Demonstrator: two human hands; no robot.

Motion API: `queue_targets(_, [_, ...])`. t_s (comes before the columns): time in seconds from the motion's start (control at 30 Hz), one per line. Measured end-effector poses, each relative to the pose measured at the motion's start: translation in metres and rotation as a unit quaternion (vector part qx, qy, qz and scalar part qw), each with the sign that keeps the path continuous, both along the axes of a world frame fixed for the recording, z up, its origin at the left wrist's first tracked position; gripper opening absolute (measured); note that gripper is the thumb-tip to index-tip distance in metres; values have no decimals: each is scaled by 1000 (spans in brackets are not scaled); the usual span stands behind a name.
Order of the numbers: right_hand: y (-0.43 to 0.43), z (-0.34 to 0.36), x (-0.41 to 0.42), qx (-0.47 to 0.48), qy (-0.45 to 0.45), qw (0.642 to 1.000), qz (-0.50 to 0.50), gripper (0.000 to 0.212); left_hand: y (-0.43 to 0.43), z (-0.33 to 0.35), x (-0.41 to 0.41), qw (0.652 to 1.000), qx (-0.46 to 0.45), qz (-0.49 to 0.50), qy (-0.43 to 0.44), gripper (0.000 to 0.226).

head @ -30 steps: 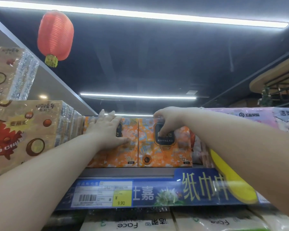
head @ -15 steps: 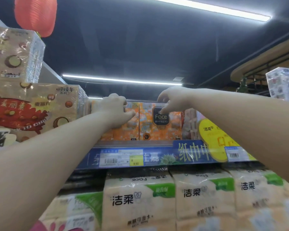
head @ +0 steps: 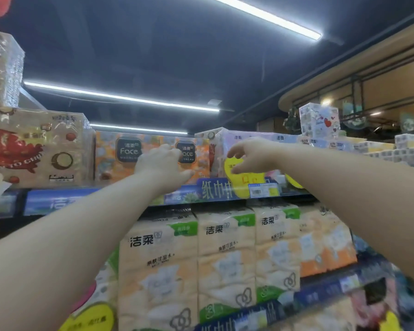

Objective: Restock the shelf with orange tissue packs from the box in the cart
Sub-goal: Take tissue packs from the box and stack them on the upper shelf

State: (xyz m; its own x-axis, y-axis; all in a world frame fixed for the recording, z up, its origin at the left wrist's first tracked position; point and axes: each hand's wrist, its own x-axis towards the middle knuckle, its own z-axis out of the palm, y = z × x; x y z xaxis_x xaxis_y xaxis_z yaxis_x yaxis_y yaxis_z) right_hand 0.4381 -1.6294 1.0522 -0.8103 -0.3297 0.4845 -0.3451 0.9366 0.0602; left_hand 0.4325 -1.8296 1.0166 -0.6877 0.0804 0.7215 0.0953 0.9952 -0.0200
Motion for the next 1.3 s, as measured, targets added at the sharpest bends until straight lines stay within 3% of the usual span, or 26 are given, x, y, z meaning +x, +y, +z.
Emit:
queue_targets(0.3, [123, -54, 122, 26, -67, 994, -80, 51, 115, -51, 81, 994, 22, -74, -73, 57])
queue_targets(0.6, [281, -112, 264, 8, -183, 965, -190, 57, 293, -116, 177, 968, -39, -171, -179, 62])
queue_targets(0.8, [362, -152, 337, -32, -205, 944, -255, 56, 396, -152, 220, 942, -78, -252, -209, 60])
queue_targets(1.07, [463, -197, 378, -57, -240, 913, -326, 54, 533, -196, 227, 909, -127, -313, -242, 60])
queue_targets(1.3, [561, -229, 355, -39, -273, 887, -371, 52, 653, -253, 187, 885, -127, -347, -282, 63])
